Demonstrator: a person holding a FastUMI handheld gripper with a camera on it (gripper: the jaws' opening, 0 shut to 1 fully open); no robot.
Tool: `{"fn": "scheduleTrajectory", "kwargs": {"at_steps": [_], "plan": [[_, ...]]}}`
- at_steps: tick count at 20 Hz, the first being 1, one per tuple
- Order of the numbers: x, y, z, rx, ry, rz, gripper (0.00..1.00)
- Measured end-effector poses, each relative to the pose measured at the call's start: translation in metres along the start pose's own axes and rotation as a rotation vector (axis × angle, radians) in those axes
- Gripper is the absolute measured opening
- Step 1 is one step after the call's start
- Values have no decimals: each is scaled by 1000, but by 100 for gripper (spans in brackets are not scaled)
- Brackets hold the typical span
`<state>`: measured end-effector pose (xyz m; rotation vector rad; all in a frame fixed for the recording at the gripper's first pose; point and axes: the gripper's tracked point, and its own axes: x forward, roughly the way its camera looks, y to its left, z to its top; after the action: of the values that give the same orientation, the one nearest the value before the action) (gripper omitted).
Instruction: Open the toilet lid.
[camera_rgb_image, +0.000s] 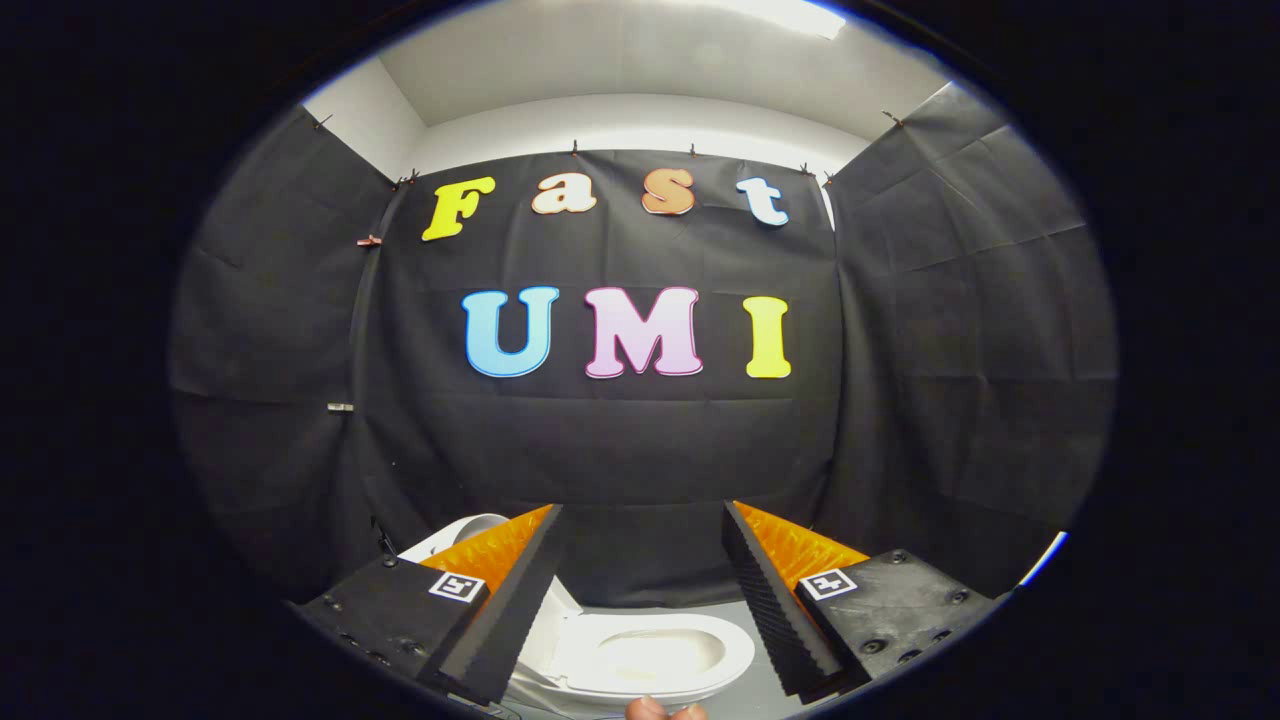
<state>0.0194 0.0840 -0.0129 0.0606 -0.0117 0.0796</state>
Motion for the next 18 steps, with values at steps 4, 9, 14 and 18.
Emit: {"fn": "scheduleTrajectory", "kwargs": {"at_steps": [4,9,14,18], "plan": [[-5,-19,9,5,-28,-32,98],[-3,-29,5,19,-15,-48,98],[-4,-26,4,8,-19,-50,99],[-3,-19,0,7,-8,-35,99]]}}
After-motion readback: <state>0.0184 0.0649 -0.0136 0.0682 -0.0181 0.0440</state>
